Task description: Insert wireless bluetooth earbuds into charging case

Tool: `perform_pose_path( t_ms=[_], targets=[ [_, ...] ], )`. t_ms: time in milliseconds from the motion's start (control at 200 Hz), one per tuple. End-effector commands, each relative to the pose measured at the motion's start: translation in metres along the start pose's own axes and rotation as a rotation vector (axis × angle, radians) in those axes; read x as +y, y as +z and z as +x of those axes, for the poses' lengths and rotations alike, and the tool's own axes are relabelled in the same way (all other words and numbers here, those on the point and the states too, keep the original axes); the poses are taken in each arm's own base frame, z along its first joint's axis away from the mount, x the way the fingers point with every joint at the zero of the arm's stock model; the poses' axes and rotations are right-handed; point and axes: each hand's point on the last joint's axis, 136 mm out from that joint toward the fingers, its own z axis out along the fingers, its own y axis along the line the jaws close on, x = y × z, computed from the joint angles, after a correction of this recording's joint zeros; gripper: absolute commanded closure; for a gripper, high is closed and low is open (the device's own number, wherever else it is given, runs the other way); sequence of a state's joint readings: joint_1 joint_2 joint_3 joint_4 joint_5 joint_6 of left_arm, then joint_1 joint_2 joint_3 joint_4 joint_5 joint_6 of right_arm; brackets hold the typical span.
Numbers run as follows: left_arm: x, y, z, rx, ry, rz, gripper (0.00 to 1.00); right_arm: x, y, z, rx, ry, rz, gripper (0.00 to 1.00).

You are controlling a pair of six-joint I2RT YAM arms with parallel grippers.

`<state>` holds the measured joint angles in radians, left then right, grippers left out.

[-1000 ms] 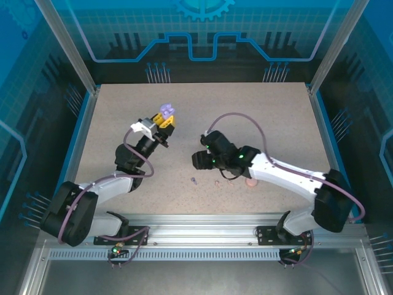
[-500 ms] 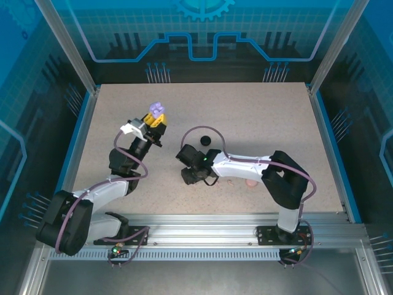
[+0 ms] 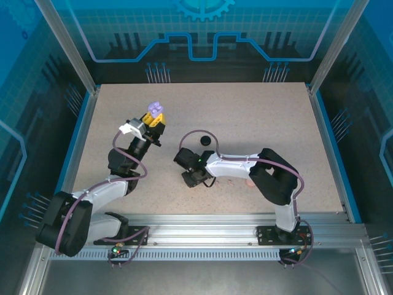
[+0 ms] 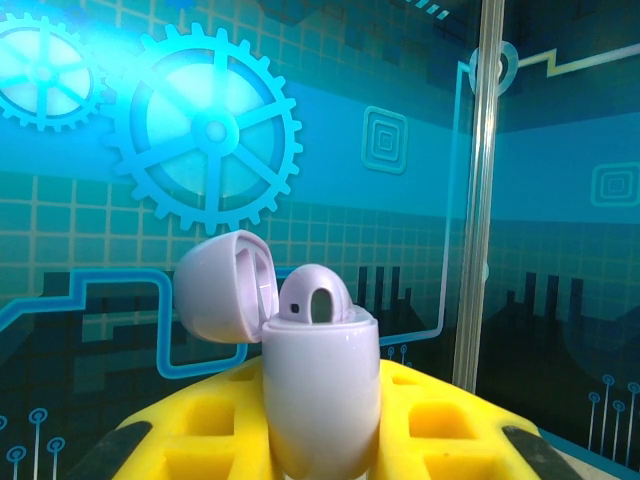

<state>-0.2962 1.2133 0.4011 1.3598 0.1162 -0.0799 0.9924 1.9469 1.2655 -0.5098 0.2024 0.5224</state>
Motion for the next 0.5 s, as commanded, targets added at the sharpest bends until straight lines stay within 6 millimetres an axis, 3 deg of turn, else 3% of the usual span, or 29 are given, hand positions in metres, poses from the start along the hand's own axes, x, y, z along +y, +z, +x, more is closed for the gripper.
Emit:
perform_pose_path(
  t_ms=[0, 495],
  targets=[
    [-0.0003, -0.0041, -0.0136, -0.047, 0.007, 0.003, 1.00, 0.0027, 0.0030, 0.0001, 0.016, -0.021, 0.016, 0.67],
    [-0.0027, -0.0028, -0.0133, -0.045, 0.011, 0.018, 1.00, -0.0016, 0.0085, 0.0056, 0.035, -0.014, 0.028, 0.72]
  ],
)
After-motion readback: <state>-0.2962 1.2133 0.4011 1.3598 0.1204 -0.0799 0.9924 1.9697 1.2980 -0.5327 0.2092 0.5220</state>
